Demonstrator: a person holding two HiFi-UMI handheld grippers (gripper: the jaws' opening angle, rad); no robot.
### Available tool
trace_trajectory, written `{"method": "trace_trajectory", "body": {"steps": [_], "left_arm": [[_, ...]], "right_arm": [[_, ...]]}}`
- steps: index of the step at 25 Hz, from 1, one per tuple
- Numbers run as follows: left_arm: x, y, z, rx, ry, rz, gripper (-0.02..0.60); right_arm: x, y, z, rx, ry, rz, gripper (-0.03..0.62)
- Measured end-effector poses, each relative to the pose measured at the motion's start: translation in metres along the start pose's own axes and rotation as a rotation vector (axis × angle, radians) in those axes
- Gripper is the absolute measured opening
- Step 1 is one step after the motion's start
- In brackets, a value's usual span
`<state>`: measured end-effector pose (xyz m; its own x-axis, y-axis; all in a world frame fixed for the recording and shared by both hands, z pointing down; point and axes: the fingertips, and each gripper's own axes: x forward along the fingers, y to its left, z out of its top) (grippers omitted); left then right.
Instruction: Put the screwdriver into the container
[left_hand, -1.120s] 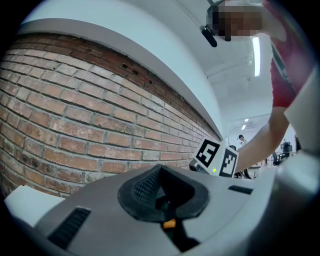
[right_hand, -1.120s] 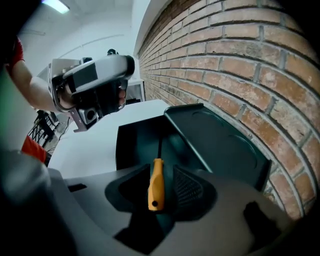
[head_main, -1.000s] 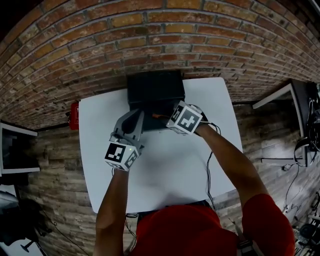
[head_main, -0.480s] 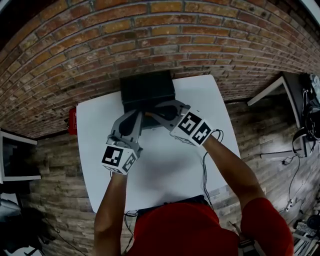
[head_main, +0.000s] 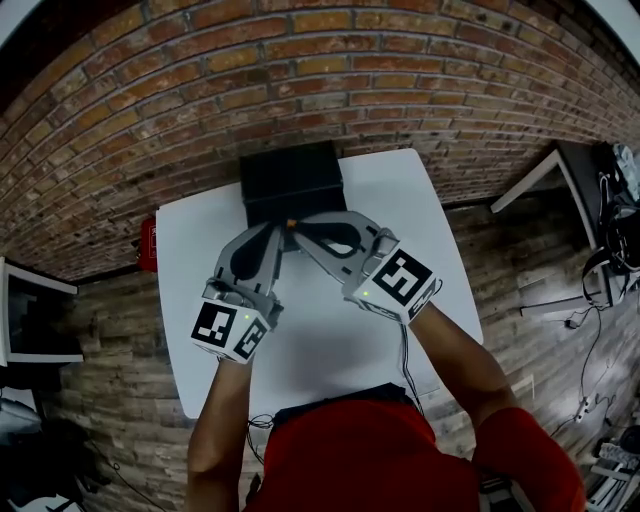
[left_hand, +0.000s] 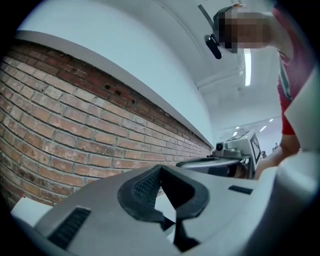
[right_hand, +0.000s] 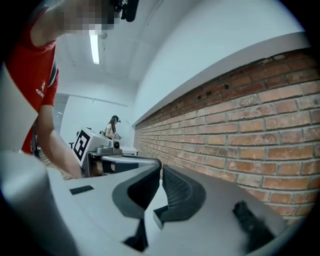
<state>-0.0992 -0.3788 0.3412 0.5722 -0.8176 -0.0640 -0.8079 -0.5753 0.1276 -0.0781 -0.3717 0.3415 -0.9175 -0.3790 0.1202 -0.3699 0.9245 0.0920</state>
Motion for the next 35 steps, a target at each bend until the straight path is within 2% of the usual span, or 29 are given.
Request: {"method": "trace_trajectory", "body": {"steps": [5,11,22,35], "left_arm": [[-0.016,-0.017,0.012,-0.008,-0.020,-0.011,0.014],[-0.030,-0.038,0.022,0.017,-0.042,-0.024,0.014],[-0.040,-0.066,0.022,0.006,-0.052,-0.057,0.012],[-0.035,-0.071,0.019,0.000,-0.053,-0.059,0.012]], "right_arm": [[-0.020,0.014,0.020,0.037,-0.091,-0.029,0.034],[-0.039,0.030,0.027,0.052,-0.142,-0.068,0.031],[-0.056,0.045,0.025,0.082,-0.167,-0.079,0.031],[-0.061,0.042,0.023,0.076,-0.161,-0.062,0.031]]}}
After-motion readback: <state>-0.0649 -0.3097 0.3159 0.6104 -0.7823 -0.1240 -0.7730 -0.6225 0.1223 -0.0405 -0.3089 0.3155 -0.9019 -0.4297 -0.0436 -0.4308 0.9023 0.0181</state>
